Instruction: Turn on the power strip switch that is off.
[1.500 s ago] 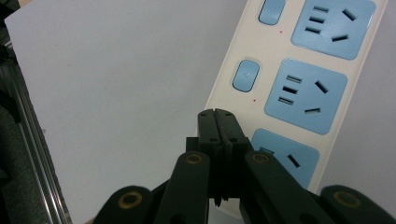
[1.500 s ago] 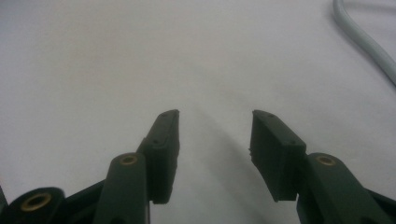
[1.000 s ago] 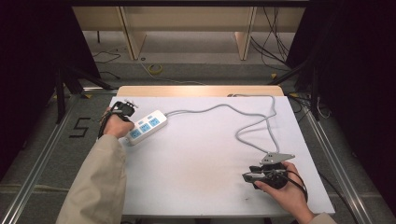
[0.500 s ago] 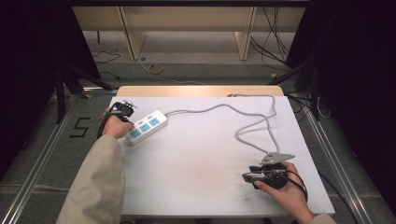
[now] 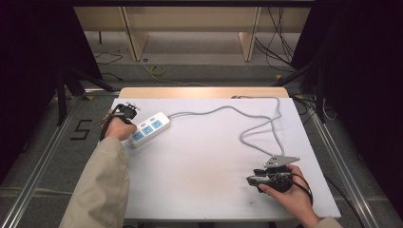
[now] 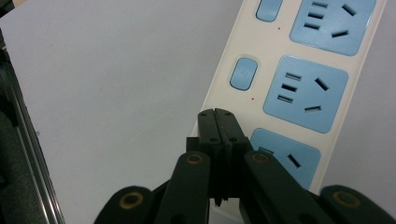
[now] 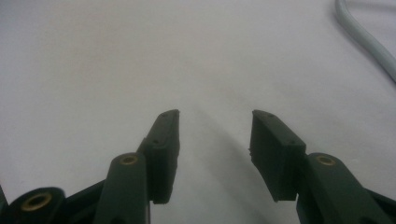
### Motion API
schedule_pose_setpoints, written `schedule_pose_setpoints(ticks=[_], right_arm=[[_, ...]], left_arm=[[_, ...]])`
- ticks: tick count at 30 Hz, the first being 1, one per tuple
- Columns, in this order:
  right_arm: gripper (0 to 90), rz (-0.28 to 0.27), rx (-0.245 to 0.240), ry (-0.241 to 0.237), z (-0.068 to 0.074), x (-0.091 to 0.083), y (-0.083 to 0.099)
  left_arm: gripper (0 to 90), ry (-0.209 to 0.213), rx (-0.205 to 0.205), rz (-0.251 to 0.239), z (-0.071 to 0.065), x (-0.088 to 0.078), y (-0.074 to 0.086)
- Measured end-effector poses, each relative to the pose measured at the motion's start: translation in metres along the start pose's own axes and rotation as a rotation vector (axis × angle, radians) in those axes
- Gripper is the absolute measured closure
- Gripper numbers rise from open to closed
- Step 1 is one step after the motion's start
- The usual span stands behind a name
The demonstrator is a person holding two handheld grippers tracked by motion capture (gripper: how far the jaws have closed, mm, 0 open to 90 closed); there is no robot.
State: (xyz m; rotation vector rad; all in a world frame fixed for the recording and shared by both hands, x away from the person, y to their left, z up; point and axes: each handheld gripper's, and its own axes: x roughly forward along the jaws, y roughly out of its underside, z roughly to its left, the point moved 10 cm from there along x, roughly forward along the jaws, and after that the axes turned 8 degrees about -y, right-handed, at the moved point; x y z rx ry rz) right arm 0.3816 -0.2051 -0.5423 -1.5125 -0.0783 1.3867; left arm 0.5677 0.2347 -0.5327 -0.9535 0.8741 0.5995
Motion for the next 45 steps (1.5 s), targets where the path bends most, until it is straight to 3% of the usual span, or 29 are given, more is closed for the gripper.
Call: schedule_pose_setpoints(ticks=[15,21,25,34,45], right_arm=[[53.4,0.001,0.0,-0.001,0.0,0.0,0.0],[53.4,0.001,0.001,-0.002,0.0,0.0,0.0],[53.4,-0.002,0.001,0.001,-0.001,0.0,0.0],[53.4,-0.004,0.003,0.002,-0.001,-0.001,-0.001],[53.4,-0.005,0.005,0.004,0.0,-0.001,-0.001]], left_arm=[[89.8,-0.022,0.018,0.011,-0.001,0.0,-0.001],[89.8,-0.01,-0.005,0.006,-0.001,0.0,0.0],[89.6,-0.018,0.008,0.005,-0.001,0.0,-0.001],[89.1,-0.012,-0.009,-0.024,-0.002,-0.001,-0.003],[80.4,0.0,-0.019,-0.086,-0.004,-0.016,-0.007]])
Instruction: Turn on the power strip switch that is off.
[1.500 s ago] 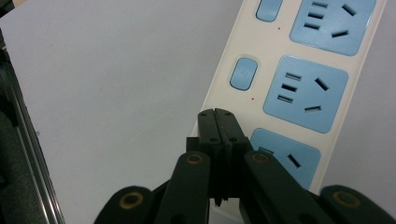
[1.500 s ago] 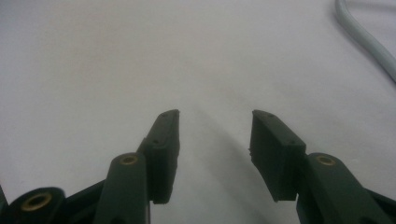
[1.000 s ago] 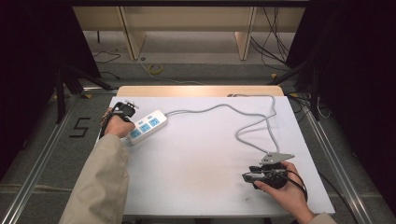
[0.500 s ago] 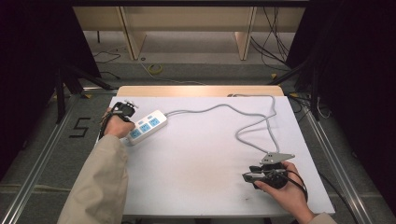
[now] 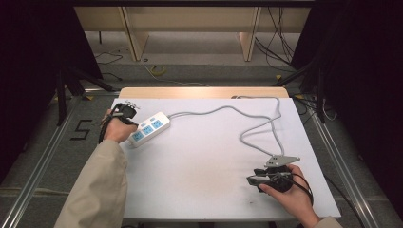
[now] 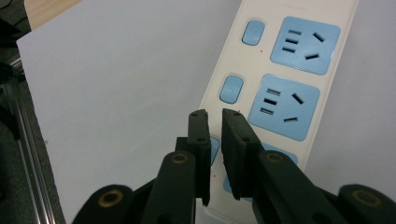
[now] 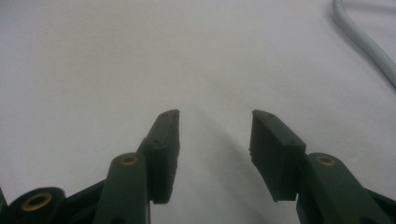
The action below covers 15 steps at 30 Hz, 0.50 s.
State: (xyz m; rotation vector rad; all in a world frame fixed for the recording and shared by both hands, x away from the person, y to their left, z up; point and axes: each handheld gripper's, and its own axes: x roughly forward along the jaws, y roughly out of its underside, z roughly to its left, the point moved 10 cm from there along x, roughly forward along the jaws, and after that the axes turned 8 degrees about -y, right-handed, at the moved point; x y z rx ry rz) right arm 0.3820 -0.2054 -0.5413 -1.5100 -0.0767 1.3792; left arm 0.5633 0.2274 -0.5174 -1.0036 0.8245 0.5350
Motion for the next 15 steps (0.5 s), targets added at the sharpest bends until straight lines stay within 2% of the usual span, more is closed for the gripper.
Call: schedule_pose_setpoints(ticks=[3,5,15], right_arm=[[53.4,0.003,-0.002,0.0,0.0,0.0,0.0],[53.4,0.004,-0.001,-0.001,0.0,0.0,0.0],[53.4,0.0,0.001,0.002,0.0,0.0,0.0]], left_arm=[[76.8,0.022,-0.014,-0.012,-0.003,-0.005,0.0],[74.1,0.023,-0.006,-0.023,-0.004,-0.008,-0.002],[62.1,0.052,0.004,-0.121,-0.02,-0.031,-0.013]])
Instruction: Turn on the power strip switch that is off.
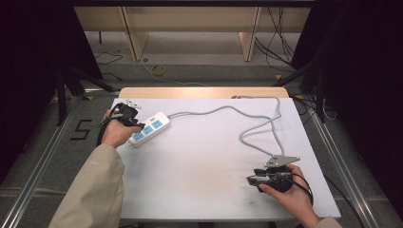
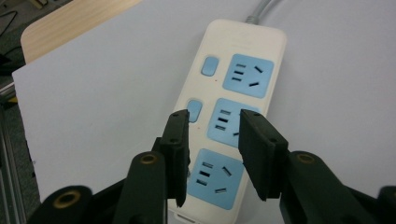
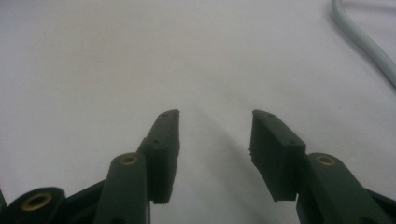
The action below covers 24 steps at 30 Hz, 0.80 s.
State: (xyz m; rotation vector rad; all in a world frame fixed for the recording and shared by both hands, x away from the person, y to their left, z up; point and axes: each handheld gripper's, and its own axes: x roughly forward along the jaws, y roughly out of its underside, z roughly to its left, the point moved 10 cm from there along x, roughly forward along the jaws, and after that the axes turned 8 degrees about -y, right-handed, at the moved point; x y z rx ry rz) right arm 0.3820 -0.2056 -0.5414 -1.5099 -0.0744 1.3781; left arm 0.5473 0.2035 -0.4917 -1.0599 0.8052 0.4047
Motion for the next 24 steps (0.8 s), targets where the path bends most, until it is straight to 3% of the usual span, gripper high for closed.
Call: schedule_pose_setpoints(ticks=[8,24], right_arm=[[53.4,-0.002,0.001,0.0,0.0,0.0,0.0],[53.3,0.002,0.011,-0.001,-0.001,0.0,0.0]], left_arm=[[51.0,0.049,-0.036,-0.057,-0.019,-0.015,0.0],[31.9,0.096,0.014,-0.15,-0.065,-0.037,0.006]])
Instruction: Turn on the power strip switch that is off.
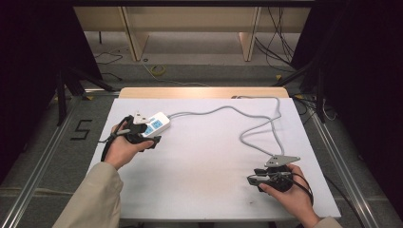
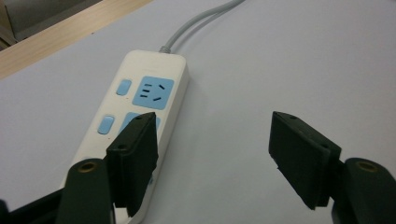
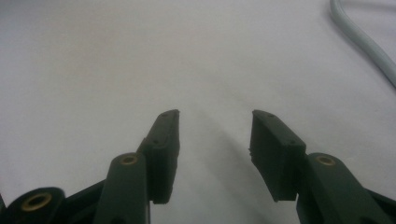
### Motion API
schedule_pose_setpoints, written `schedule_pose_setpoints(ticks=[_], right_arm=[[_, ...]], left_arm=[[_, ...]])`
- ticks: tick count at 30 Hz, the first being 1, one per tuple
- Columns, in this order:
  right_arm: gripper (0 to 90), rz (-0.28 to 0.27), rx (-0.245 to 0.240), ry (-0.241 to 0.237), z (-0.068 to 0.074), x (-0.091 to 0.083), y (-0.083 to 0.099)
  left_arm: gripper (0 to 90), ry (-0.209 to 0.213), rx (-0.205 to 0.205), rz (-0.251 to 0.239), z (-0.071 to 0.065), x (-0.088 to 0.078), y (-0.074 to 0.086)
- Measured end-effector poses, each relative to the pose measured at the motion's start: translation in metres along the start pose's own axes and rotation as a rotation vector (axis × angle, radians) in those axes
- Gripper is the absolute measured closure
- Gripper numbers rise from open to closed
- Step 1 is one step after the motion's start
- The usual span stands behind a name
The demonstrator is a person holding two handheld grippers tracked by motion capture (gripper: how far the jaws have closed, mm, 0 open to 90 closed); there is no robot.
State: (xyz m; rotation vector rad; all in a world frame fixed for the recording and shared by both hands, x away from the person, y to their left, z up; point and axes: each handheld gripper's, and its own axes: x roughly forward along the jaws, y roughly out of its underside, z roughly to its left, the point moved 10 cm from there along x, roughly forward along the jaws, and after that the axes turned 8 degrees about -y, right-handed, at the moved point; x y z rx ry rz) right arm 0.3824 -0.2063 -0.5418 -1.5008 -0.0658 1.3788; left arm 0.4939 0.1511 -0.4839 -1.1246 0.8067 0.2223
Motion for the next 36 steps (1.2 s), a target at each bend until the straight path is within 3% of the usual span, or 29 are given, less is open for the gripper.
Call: schedule_pose_setpoints(ticks=[14,18,21,26,36], right_arm=[[52.6,-0.001,-0.002,-0.005,0.0,0.0,0.0],[52.5,-0.001,-0.004,-0.004,0.0,0.0,0.0],[52.4,-0.002,-0.002,-0.005,0.0,0.0,0.0],[52.3,-0.001,-0.005,-0.005,0.001,0.0,0.0],[52.2,-0.012,-0.003,-0.003,0.001,-0.002,-0.001]], left_arm=[[24.5,0.05,0.04,-0.05,-0.039,-0.01,0.022],[23.9,0.066,0.029,-0.065,-0.047,-0.012,0.034],[23.7,0.089,-0.013,-0.082,-0.054,-0.014,0.044],[22.2,0.079,0.008,-0.084,-0.06,-0.016,0.055],[20.7,0.078,0.013,-0.08,-0.068,-0.015,0.06]])
